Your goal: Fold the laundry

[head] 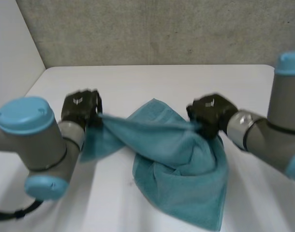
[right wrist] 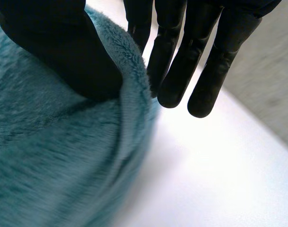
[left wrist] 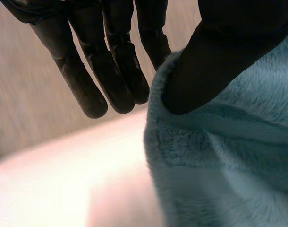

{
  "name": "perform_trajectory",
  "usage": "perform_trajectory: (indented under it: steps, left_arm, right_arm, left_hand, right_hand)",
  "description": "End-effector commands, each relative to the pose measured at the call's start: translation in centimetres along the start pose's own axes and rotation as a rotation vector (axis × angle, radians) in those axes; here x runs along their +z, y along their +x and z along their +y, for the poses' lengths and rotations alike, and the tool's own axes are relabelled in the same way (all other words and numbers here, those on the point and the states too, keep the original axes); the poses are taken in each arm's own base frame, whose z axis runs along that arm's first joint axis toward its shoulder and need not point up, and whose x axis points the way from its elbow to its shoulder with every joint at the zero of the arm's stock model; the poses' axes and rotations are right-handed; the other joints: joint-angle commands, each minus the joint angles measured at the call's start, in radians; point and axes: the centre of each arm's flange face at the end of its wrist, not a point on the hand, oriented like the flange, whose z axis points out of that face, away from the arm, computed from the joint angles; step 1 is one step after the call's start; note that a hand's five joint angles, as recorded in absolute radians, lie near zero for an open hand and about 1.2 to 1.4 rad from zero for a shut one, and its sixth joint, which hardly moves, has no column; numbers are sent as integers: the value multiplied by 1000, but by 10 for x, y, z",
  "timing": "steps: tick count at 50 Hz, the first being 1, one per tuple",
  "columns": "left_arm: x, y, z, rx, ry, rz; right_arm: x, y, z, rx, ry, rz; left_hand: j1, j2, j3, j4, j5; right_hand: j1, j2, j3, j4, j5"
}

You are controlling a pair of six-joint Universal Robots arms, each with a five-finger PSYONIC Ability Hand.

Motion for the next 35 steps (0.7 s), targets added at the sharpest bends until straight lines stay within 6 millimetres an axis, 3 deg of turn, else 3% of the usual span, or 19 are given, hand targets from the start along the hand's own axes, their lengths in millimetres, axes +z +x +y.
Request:
perform_trajectory:
  steps: [1, 2, 3, 4, 5, 7, 11, 13, 16, 19, 20, 21, 22, 23, 24, 26, 27, 29, 35]
  left_arm:
    - [47, 1, -130, 50, 470, -23]
    - [48, -1, -166, 36, 600, -39]
    - [48, -1, -166, 36, 601, -39]
    - [43, -6, -201, 26, 729, -59]
    - [43, -6, -201, 26, 731, -59]
    - [27, -23, -253, 19, 942, -114]
    - [14, -38, -277, 22, 1047, -152]
    - [11, -39, -277, 24, 1041, -153]
    - [13, -44, -257, 38, 968, -159]
    - [18, -44, -227, 62, 871, -141]
    - [21, -44, -206, 71, 802, -130]
    - [21, -44, -206, 71, 801, -130]
    - [22, -44, -184, 80, 726, -125]
    - [21, -46, -159, 88, 643, -122]
    - [21, -46, -159, 88, 642, -122]
    - [13, -50, -118, 102, 502, -123]
    - [13, -50, -118, 102, 501, -123]
    - [2, -52, -75, 111, 362, -115]
    - [-18, -42, -27, 130, 203, -45]
  right_arm:
    - [9, 74, -121, -47, 479, 380]
    - [1, 87, -146, -60, 600, 459]
    - [1, 87, -147, -60, 601, 460]
    - [-12, 97, -171, -71, 719, 530]
    - [-12, 97, -171, -71, 721, 531]
    - [-54, 106, -210, -104, 939, 637]
    - [-82, 103, -220, -126, 1036, 670]
    - [-81, 90, -200, -135, 985, 618]
    - [-77, 82, -188, -136, 944, 583]
    - [-72, 65, -160, -134, 840, 517]
    - [-69, 57, -145, -123, 770, 482]
    - [-63, 48, -127, -114, 688, 442]
    - [-63, 48, -127, -114, 687, 442]
    - [-57, 40, -109, -103, 602, 404]
    - [-57, 40, -108, -102, 602, 403]
    - [-42, 22, -70, -74, 432, 318]
    - [-42, 22, -69, -74, 431, 318]
    - [-18, 1, -25, -46, 258, 223]
    - [6, -22, 21, -11, 95, 132]
  left_hand:
    - [253, 200, 206, 205, 255]
    - [253, 200, 206, 205, 255]
    - [253, 200, 206, 205, 255]
    - [253, 200, 206, 205, 255]
    - [253, 200, 206, 205, 255]
    - [253, 200, 206, 205, 255]
    - [253, 200, 206, 205, 255]
    - [253, 200, 206, 205, 255]
    - [253, 200, 206, 205, 255]
    - [253, 200, 206, 205, 255]
    - [253, 200, 206, 205, 255]
    - [253, 200, 206, 205, 255]
    - [253, 200, 206, 205, 255]
    - [253, 200, 206, 205, 255]
    - [253, 200, 206, 205, 255]
    - [253, 200, 206, 205, 255]
    - [253, 200, 206, 205, 255]
    - [253, 200, 206, 205, 255]
    - [253, 200, 206, 205, 255]
  right_hand:
    - [421, 214, 213, 204, 232]
    - [421, 214, 213, 204, 232]
    - [421, 214, 213, 204, 232]
    - [421, 214, 213, 204, 232]
    - [421, 214, 213, 204, 232]
    - [421, 214, 213, 204, 232]
    - [421, 214, 213, 204, 232]
    - [421, 214, 213, 204, 232]
    - [421, 214, 213, 204, 232]
    - [421, 214, 213, 204, 232]
    - [421, 214, 213, 204, 232]
    - [421, 214, 213, 204, 232]
    - [421, 214, 213, 204, 232]
    - [421, 214, 213, 204, 232]
    - [421, 214, 213, 204, 232]
    - [421, 214, 213, 204, 232]
    - [421, 214, 213, 204, 232]
    - [421, 214, 213, 204, 232]
    - [421, 214, 213, 204, 232]
